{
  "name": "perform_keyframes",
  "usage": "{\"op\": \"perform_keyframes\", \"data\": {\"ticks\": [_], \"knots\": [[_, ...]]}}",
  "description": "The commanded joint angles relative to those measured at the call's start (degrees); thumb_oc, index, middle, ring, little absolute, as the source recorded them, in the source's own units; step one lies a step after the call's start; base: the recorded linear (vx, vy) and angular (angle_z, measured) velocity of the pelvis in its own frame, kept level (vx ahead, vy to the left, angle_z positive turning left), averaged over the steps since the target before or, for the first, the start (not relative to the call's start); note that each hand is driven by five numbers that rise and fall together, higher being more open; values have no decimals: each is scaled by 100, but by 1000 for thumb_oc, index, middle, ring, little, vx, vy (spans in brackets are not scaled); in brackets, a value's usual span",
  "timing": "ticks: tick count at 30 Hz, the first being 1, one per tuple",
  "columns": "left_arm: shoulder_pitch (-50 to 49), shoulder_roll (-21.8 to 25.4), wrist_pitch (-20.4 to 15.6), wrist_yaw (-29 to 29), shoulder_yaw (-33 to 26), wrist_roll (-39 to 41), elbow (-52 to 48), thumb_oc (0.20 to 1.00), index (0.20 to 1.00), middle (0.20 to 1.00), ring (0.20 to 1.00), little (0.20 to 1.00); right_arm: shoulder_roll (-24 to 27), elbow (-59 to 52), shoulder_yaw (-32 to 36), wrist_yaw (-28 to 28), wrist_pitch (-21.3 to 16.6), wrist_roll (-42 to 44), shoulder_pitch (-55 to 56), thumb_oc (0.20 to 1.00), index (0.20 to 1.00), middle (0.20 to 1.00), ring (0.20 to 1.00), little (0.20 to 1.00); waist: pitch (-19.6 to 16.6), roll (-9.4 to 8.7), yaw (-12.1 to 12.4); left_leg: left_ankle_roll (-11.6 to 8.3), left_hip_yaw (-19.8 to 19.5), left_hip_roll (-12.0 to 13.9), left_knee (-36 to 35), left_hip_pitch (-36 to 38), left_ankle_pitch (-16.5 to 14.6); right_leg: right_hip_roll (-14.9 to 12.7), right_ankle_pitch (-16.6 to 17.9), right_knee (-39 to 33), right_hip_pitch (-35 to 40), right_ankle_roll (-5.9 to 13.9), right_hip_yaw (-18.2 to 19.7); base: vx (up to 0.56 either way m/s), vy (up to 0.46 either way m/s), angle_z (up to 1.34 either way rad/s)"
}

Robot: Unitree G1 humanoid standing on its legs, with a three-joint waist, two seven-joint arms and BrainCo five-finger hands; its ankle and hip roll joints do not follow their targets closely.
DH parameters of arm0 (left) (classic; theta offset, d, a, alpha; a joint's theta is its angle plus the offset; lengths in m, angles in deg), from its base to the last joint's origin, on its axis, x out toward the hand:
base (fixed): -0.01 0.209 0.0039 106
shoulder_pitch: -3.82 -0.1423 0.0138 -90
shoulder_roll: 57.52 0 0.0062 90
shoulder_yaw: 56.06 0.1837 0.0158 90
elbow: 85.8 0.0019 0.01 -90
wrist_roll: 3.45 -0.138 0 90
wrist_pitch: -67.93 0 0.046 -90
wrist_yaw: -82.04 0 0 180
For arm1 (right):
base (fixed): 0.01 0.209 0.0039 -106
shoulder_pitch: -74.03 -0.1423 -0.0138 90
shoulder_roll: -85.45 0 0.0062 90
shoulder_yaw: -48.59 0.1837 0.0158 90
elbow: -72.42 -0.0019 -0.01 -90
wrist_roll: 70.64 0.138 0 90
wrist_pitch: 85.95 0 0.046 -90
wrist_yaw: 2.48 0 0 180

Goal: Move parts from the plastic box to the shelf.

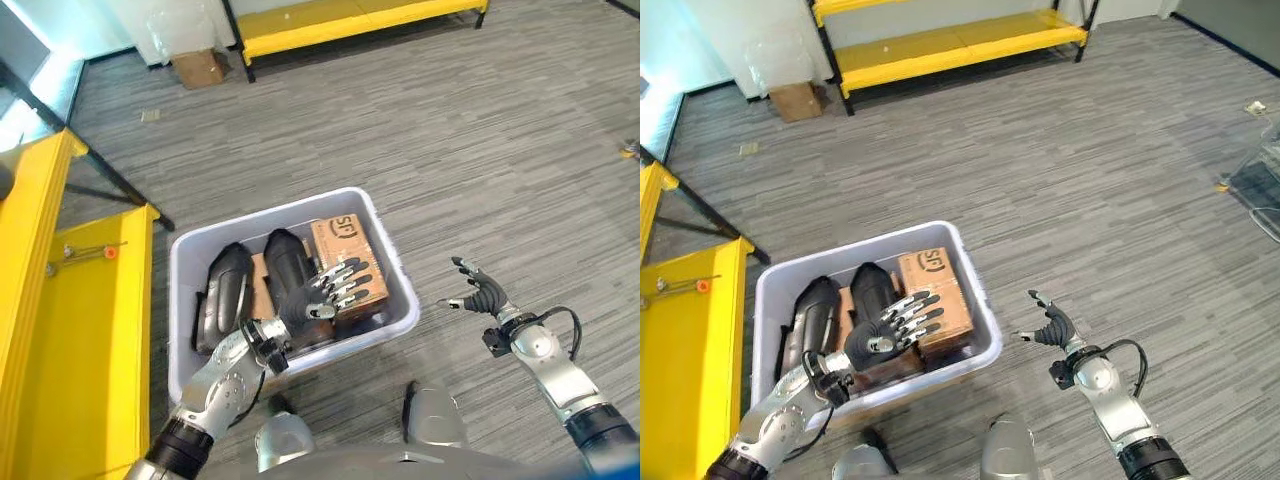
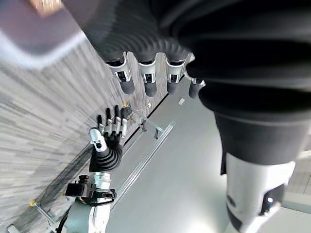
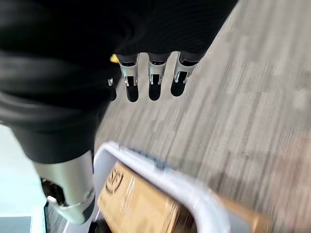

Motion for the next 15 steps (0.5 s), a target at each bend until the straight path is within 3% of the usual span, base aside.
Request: {"op": "perform_keyframes", "data": {"ticks": [1,3,9,11,15], "knots": [[-255,67,-157,87,-93,-185,-663,1000,1000,1000,1000,1000,-53,-389,156,158,-435,-24,-317,1000,1000,1000,1000,1000,177,207,93,217,-109,184,94,252,-311,261,75,184,63,-13,-251,138,152,21],[-278,198,-290,61,-24,-241,-760,1000,1000,1000,1000,1000,-62,-593,42,80,-463,-301,-386,1000,1000,1000,1000,1000,351,175,234,238,-175,140,224,30,-372,257,144,60,7,50,-280,41,101,14],[85,322,-453,-299,91,97,-889,1000,1000,1000,1000,1000,109,-408,-123,198,-537,-145,-1221,1000,1000,1000,1000,1000,799,174,596,170,-377,211,517,-580,-321,266,99,149,-275,-22,-455,-103,1,7],[174,307,-419,-426,89,108,-895,1000,1000,1000,1000,1000,99,-373,-161,205,-447,-120,-1413,1000,1000,1000,1000,1000,879,173,660,152,-437,229,552,-675,-292,261,93,180,-313,-36,-496,-66,2,12],[337,256,-498,-1021,-70,16,-788,1000,1000,1000,1000,1000,-50,-183,-408,276,91,-134,-1982,1000,1000,1000,1000,1000,1225,216,968,86,-681,274,658,-1090,-136,119,5,561,-568,-105,-701,-55,48,22]]}}
